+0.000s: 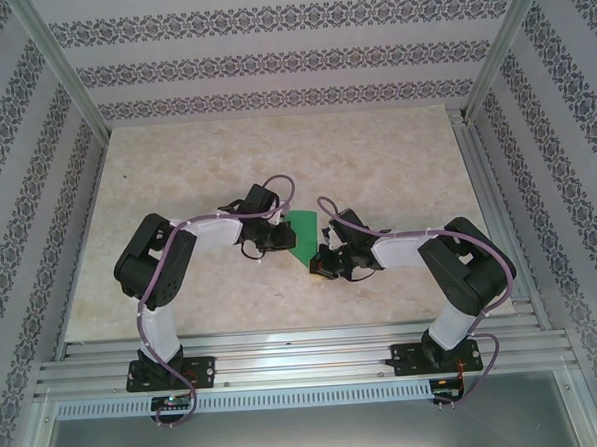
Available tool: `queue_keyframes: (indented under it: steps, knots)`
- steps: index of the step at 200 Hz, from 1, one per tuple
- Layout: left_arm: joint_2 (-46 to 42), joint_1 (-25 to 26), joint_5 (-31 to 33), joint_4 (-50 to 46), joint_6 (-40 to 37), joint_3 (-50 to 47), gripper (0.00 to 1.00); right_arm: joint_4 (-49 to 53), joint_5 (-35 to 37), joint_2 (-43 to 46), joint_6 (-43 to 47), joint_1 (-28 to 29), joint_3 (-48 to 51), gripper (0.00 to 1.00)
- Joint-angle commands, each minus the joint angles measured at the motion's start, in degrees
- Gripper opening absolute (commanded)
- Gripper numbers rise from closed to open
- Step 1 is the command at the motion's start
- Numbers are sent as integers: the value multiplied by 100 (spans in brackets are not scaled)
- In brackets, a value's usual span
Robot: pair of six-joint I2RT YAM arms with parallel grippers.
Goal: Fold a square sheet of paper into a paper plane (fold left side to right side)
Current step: Third fold the triangle at the center of the table.
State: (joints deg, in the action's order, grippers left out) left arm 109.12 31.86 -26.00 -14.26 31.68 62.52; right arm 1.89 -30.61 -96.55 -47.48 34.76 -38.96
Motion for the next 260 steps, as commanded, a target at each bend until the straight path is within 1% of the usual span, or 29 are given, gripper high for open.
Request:
queue_keyframes:
  steps: [1, 26, 53, 71, 96, 113, 128, 155, 175, 199, 260]
  knots:
    - [168, -199, 186, -189, -284, 245, 11, 704, 789, -332, 100, 12, 161, 4]
    - [334, -373, 298, -379, -424, 412, 11, 742, 798, -312, 108, 8, 143, 4]
    - [271, -543, 311, -396, -482, 359, 10, 725, 782, -305, 108, 8, 134, 4]
    - [40, -642, 204, -334, -478, 347, 10, 739, 768, -320, 130, 13, 95, 4]
    - [-395, -640, 141, -353, -524, 371, 10, 761, 776, -338, 135, 33, 56, 4]
    - [-676, -630, -70, -153, -459, 184, 9, 752, 782, -347, 134, 39, 64, 4]
    - [-834, -522, -272, 16, -426, 18, 8, 740, 781, -380, 133, 39, 64, 4]
    - [-747, -63, -582, 321, -262, -233, 6, 712, 765, -426, 130, 43, 46, 4]
    - [-652, 255, -496, 611, -35, -442, 5, 717, 769, -432, 129, 48, 46, 4]
    - [-517, 504, -494, 1017, 224, -604, 4, 751, 772, -443, 153, 45, 38, 4]
    - [-20, 699, -389, 1213, 343, -657, 4, 786, 793, -441, 167, 47, 11, 4]
